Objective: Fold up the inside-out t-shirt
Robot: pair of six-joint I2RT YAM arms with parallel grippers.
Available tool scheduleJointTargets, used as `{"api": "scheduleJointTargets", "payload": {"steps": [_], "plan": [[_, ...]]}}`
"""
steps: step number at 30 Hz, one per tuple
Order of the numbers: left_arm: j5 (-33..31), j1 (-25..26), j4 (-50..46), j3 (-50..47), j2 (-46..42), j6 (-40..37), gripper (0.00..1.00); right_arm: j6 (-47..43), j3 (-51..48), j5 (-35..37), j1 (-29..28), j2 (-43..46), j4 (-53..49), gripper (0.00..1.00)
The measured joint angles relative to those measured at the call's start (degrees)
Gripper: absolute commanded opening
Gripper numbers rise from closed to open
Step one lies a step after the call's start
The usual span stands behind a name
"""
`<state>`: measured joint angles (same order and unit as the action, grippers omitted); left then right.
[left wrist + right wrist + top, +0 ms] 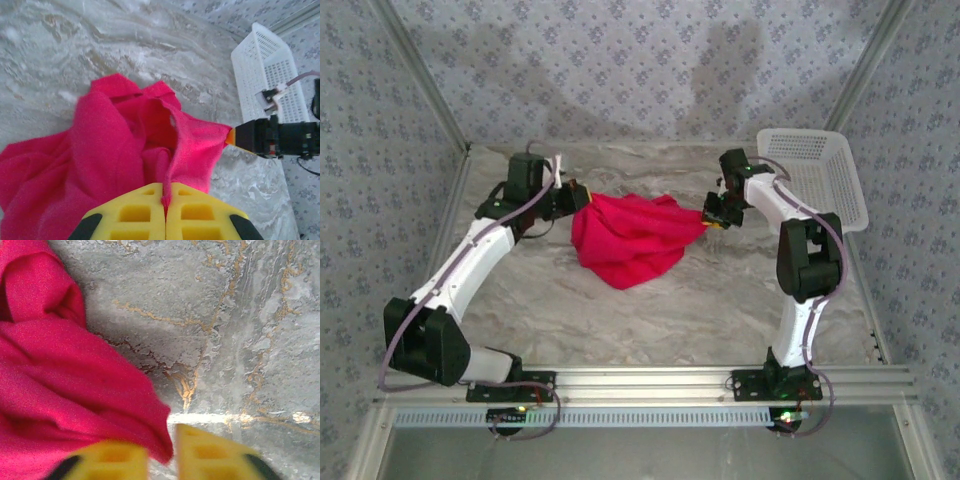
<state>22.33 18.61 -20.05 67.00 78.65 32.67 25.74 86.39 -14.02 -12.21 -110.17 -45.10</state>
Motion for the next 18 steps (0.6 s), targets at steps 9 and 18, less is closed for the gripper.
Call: {"api": "scheduleJointTargets", "payload": {"steps": [9, 18], "plan": [[-2.03, 7.54, 6.58, -6.91, -1.79, -0.02, 0.0, 3.65, 1.81, -6.78, -12.5, 5.6, 6.16, 0.77], [-5.6, 12.26, 10.75, -18.58, -9.86, 1.11, 0.0, 11.21, 8.26, -10.67, -18.29, -10.62, 10.38, 0.42]]}}
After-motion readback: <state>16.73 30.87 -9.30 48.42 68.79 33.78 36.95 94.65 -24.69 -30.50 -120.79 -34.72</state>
